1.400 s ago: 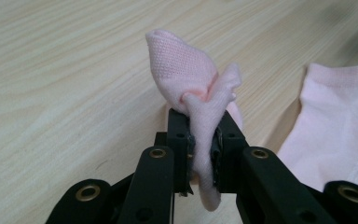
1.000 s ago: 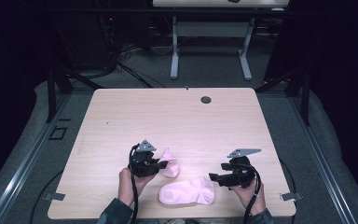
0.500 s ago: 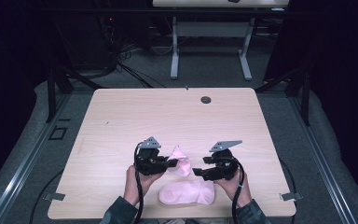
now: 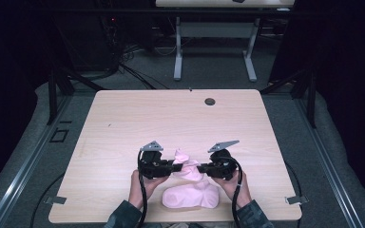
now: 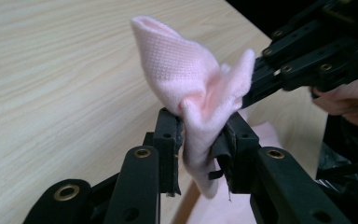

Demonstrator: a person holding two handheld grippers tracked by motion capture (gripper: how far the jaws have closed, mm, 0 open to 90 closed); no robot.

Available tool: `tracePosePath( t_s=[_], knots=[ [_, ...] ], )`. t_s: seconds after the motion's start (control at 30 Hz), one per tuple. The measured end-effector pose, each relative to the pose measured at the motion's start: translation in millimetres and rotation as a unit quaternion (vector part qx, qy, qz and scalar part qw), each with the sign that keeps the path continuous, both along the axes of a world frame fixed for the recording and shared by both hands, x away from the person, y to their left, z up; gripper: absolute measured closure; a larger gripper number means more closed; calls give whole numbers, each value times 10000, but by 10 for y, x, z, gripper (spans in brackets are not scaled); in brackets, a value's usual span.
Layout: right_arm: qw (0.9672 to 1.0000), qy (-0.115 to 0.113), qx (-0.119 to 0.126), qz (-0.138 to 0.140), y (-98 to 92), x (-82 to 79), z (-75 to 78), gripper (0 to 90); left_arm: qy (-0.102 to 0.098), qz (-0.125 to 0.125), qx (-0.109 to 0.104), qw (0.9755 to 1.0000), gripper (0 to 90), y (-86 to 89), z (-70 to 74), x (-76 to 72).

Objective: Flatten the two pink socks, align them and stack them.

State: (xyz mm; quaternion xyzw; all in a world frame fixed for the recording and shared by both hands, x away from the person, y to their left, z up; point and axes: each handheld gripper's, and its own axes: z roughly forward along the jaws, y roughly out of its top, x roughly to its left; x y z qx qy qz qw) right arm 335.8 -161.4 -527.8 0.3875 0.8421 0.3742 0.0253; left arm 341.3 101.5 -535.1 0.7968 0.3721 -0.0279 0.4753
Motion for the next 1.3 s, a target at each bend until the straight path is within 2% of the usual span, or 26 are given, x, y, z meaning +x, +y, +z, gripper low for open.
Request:
tracePosePath(
  t_s=[0.07, 0.23, 0.27, 0.43, 0.57, 0.73, 0.83, 0.9, 1.03, 1.07, 1.13, 1.17, 1.3],
  knots=[
    [9999, 5, -109, -78, -38, 21, -23, 858, 80, 56, 63, 9999, 705, 13, -55, 14],
    [9997, 104, -126, -173, -81, 42, -41, 857, 147, 169, 228, 9995, 700, 42, -132, 31],
    [9994, 146, -217, -229, -103, 57, -52, 857, 184, 234, 254, 9992, 694, 64, -152, 42],
    [9989, 187, -233, -348, -146, 70, -79, 856, 261, 368, 317, 9985, 694, 106, -180, 62],
    [9987, 218, -142, -431, -211, 66, -64, 855, 259, 437, 392, 9979, 692, 123, -187, 72],
    [9986, 269, -7, -446, -262, 49, -24, 852, 61, 402, 578, 9975, 643, 44, -132, 16],
    [9985, 327, 85, -432, -269, 42, -5, 841, -51, 371, 696, 9969, 584, -23, -109, -17],
    [9983, 357, 59, -455, -259, 41, 3, 811, -54, 345, 789, 9963, 516, -65, -118, -22],
    [9978, 425, 189, -468, -276, 44, 4, 834, -158, 277, 784, 9964, 481, -111, -107, -51],
    [9974, 454, 298, -482, -281, 43, 5, 842, -193, 242, 825, 9961, 474, -135, -95, -68],
    [9962, 503, 516, -496, -280, 34, 38, 851, -377, 102, 899, 9952, 435, -243, -57, -126],
    [9962, 503, 516, -496, -280, 34, 38, 851, -377, 102, 899, 9952, 425, -243, -57, -126],
    [9953, 495, 674, -489, -233, 19, 133, 852, -686, -96, 1039, 9922, 382, -423, -13, -213]
  ],
)
